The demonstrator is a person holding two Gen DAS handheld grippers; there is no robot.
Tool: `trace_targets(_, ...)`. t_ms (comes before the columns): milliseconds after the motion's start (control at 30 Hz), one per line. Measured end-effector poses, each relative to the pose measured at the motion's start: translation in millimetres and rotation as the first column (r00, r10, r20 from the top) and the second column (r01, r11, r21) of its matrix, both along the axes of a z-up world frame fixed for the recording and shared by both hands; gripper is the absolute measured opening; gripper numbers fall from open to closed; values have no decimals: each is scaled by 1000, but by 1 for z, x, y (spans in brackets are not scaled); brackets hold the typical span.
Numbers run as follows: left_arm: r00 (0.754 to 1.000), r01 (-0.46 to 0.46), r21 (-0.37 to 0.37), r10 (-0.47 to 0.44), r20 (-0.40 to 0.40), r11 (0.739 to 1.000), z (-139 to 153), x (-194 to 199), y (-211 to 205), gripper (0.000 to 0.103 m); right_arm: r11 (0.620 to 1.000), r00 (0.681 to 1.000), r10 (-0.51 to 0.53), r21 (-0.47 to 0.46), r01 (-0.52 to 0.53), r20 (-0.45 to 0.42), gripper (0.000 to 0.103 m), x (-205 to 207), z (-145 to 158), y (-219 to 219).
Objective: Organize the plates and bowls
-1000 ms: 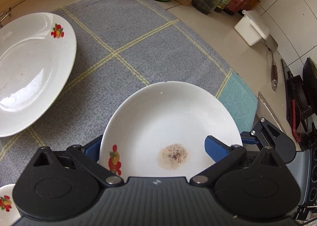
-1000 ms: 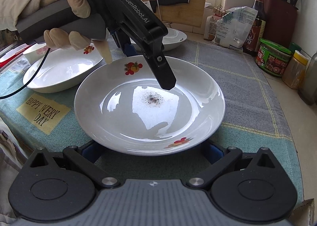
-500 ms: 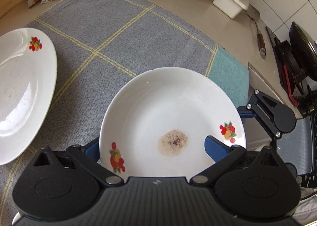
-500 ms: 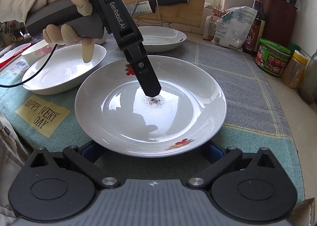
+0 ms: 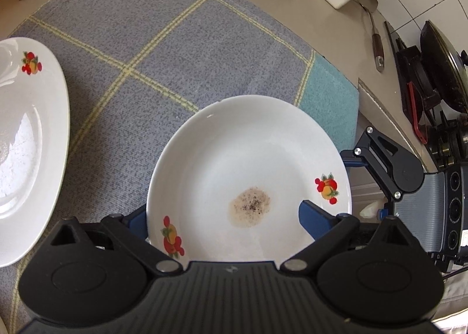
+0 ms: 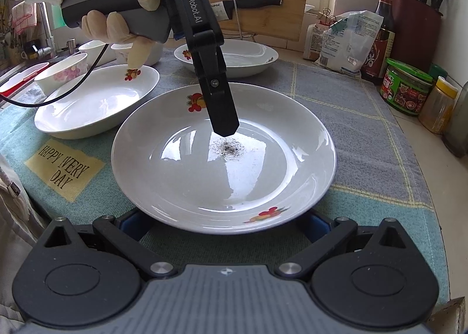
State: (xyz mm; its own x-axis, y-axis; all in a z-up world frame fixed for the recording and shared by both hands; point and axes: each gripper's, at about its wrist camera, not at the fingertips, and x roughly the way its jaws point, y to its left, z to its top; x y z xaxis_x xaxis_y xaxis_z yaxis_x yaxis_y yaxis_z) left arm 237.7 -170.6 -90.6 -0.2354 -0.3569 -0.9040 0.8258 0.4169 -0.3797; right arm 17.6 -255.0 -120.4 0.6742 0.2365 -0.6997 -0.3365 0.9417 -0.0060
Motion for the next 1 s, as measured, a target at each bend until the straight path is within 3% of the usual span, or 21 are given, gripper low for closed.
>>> trace_targets(1000,1000,-9,-13,9,21,1000,11,-10,1,98,999,998,46,-8,-47,-45,103,8,10,-3)
